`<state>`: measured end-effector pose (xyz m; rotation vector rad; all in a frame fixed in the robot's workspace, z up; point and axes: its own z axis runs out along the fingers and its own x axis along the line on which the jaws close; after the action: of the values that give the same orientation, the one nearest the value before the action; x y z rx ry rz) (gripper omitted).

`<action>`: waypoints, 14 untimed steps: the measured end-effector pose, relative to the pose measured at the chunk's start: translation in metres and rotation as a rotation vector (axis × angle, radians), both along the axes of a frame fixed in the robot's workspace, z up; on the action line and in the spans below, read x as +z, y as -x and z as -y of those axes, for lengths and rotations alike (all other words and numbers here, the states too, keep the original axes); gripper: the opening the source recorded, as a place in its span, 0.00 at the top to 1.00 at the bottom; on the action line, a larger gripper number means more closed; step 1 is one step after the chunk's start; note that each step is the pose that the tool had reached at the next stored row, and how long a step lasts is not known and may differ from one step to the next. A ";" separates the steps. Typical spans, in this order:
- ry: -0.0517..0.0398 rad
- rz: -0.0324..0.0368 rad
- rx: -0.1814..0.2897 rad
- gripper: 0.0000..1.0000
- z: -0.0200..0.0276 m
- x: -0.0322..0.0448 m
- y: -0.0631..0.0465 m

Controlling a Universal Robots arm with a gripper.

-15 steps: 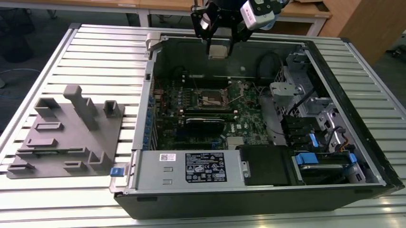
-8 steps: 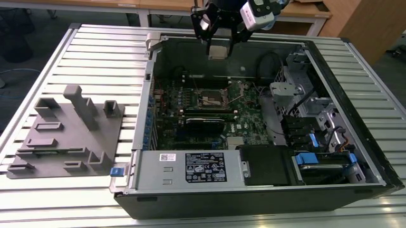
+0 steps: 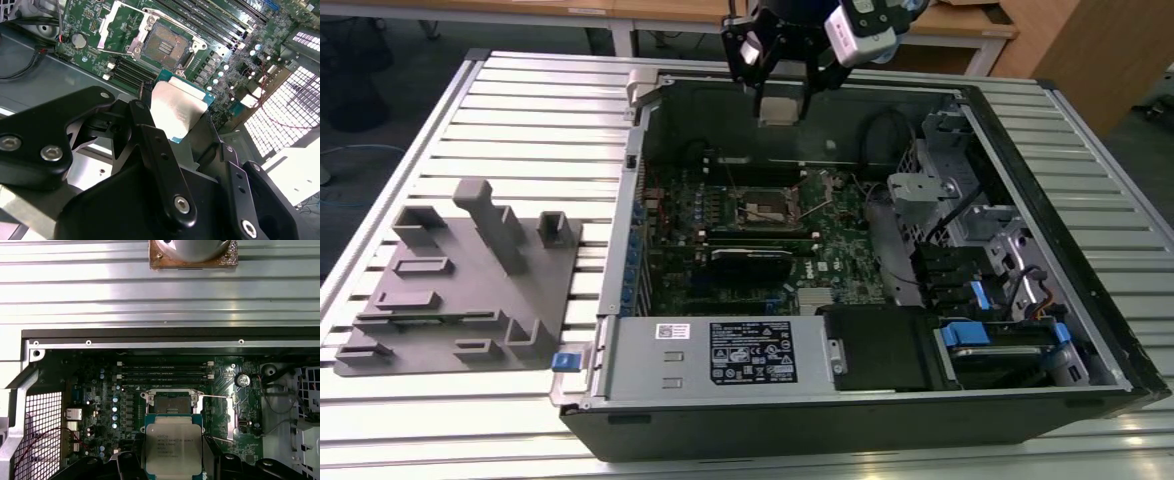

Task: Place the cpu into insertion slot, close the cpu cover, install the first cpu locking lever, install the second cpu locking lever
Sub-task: 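Place the cpu into insertion slot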

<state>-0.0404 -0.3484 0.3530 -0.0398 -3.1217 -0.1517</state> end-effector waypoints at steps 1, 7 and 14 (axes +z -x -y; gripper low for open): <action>0.0001 -0.0001 0.000 0.46 0.0000 -0.0004 0.000; 0.0001 -0.0001 0.000 0.46 0.0000 -0.0024 0.000; 0.0002 0.0000 0.000 0.46 0.0000 -0.0025 0.000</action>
<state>-0.0404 -0.3484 0.3505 -0.0397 -3.1217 -0.1514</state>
